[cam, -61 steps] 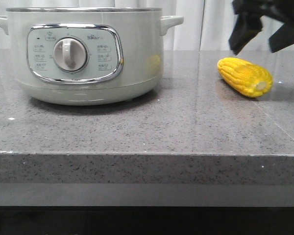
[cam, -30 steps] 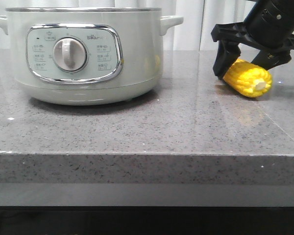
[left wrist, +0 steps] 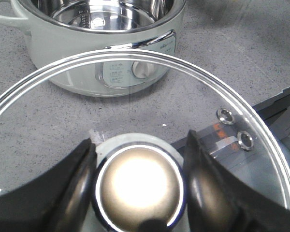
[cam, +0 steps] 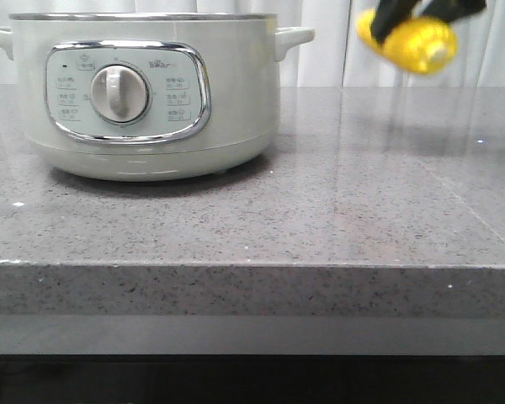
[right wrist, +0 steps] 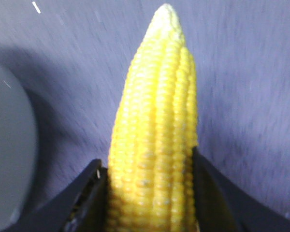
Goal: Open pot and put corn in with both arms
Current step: 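Lift the corn with the right gripper and drop it into the pot, then withdraw the right gripper away from the pot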
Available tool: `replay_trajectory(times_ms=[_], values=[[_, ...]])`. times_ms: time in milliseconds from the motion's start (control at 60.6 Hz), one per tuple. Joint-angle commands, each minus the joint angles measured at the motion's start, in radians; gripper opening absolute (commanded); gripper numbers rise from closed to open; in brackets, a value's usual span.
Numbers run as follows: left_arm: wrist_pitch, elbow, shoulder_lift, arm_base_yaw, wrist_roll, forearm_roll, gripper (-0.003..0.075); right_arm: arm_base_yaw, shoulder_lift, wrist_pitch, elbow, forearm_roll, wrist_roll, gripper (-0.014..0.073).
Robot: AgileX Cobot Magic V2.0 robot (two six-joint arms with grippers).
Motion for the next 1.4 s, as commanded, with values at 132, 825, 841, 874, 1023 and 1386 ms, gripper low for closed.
replay_trajectory(times_ms=[132, 825, 841, 874, 1023, 1386], values=[[-0.137, -0.036, 0.001, -0.006, -0.012, -0.035, 0.0200, 0.153, -0.023, -0.025, -0.208, 0.005, -0.056, 0.0307], [-0.136, -0.036, 0.001, -0.006, -0.012, -0.035, 0.0200, 0.397, 0.154, 0.007, -0.353, 0.005, -0.078, 0.0651], [-0.136, -0.036, 0.001, -0.006, -0.012, -0.035, 0.0200, 0.397, 0.154, 0.010, -0.356, 0.005, -0.078, 0.0653], [-0.136, -0.036, 0.001, -0.006, -0.012, -0.035, 0.0200, 0.397, 0.150, 0.019, -0.364, 0.003, -0.078, 0.0653], [-0.134, -0.036, 0.001, -0.006, -0.012, -0.035, 0.0200, 0.382, 0.111, 0.030, -0.373, -0.011, -0.078, 0.0635], [-0.136, -0.036, 0.001, -0.006, -0.012, -0.035, 0.0200, 0.200, 0.002, 0.170, -0.364, -0.011, -0.078, -0.0034]])
